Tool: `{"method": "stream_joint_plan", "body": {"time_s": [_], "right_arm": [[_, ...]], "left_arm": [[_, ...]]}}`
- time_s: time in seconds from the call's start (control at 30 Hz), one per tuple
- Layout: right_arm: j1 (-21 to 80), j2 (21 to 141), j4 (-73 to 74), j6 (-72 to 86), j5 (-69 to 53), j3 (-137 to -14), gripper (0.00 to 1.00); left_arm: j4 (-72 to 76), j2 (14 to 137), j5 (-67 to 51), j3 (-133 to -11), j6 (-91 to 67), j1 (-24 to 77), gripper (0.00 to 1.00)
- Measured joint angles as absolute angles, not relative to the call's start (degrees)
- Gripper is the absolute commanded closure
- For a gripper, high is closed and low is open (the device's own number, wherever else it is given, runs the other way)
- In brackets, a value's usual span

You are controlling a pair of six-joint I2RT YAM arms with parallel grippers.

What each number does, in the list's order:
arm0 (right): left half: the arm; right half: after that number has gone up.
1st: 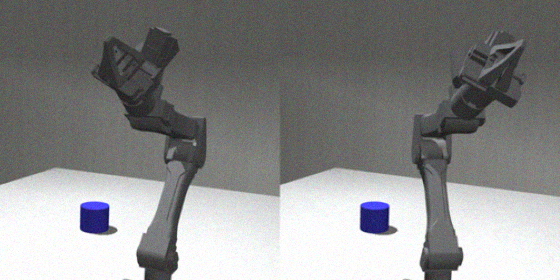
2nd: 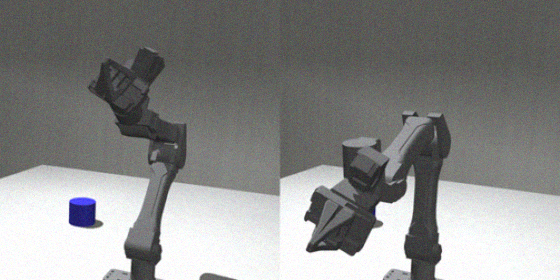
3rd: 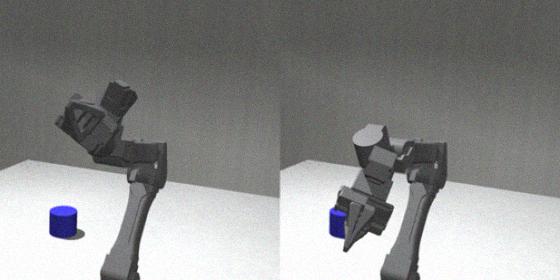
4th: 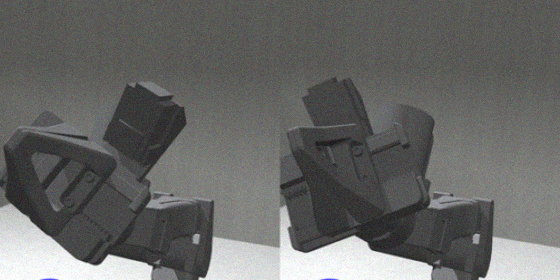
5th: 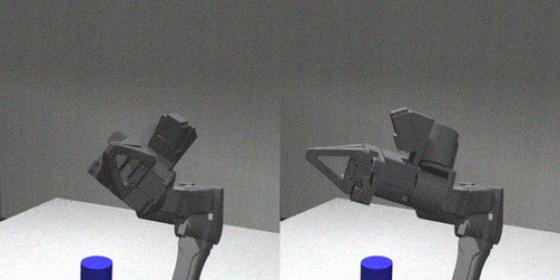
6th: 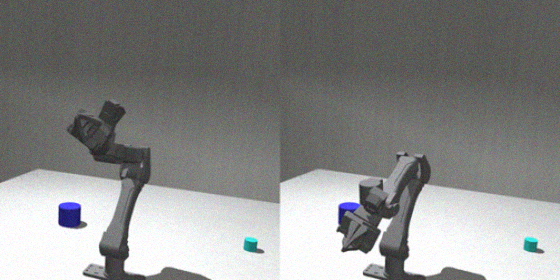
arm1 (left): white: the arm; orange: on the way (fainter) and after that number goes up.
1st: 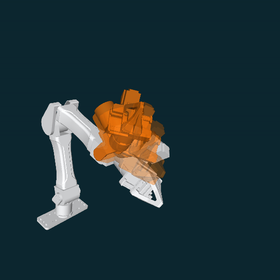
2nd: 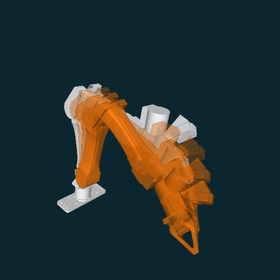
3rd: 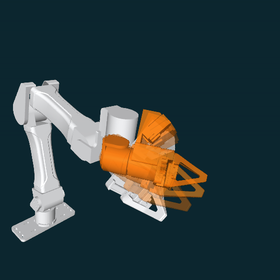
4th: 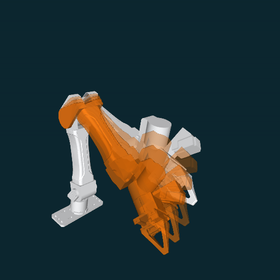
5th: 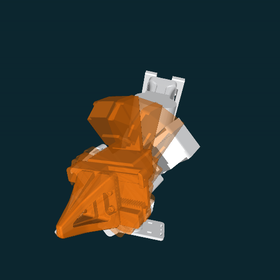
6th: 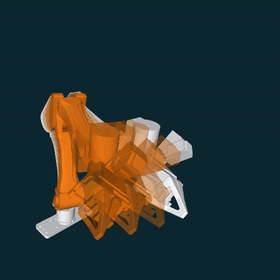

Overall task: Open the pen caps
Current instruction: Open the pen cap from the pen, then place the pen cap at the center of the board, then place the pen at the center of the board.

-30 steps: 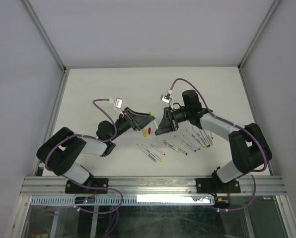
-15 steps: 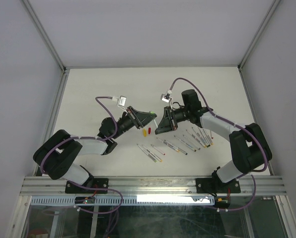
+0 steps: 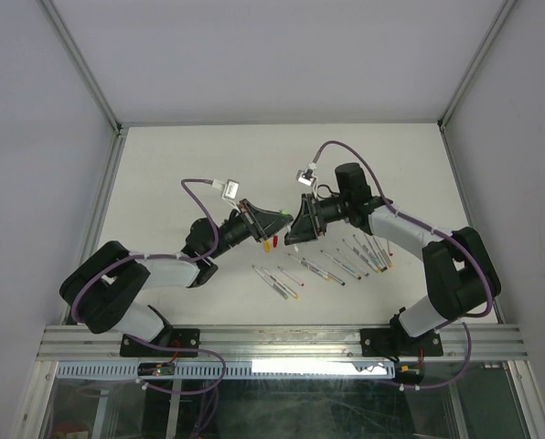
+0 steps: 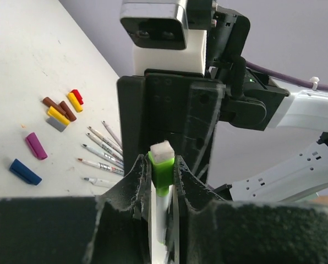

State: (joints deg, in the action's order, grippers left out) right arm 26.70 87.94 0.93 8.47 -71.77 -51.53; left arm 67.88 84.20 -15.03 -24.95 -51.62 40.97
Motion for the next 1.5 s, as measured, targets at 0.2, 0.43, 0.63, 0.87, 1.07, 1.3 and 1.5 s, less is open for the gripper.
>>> {"method": "stream_joint_plan", "body": {"time_s": [0.2, 0.43, 0.63, 0.87, 1.07, 1.3, 1.5], "right_arm": [[26.76, 87.88, -2.15, 11.07, -72.4, -51.07, 1.0], [28.6, 87.88, -7.35, 11.92, -67.51, -52.69, 1.0], [31.53, 88.9, -2.9, 12.36, -68.79, -51.57, 1.0], [35.53, 90.08, 0.6, 11.35, -66.52, -51.57, 1.0], [39.94, 90.08, 3.42, 10.52, -57.84, -51.57, 1.0], [47.35, 90.45, 6.26, 12.01, -45.52, -52.25, 1.0], [53.71, 94.28, 8.93, 14.85, -33.8, -55.99, 1.0]], "left_arm": [[66.98, 83.96, -13.72, -24.97, -50.48, 41.08, 1.0], [54.28, 78.06, -18.35, -29.15, -48.95, 34.26, 1.0], [50.94, 69.34, -6.81, -35.73, -46.3, 19.57, 1.0], [45.17, 60.71, -4.45, -34.0, -44.53, 17.91, 1.0], [33.5, 52.51, -4.29, -26.59, -44.01, 17.91, 1.0], [15.81, 47.51, -1.58, -20.82, -45.3, 17.91, 1.0], [3.92, 49.91, 1.67, -20.62, -48.1, 17.91, 1.0]]}}
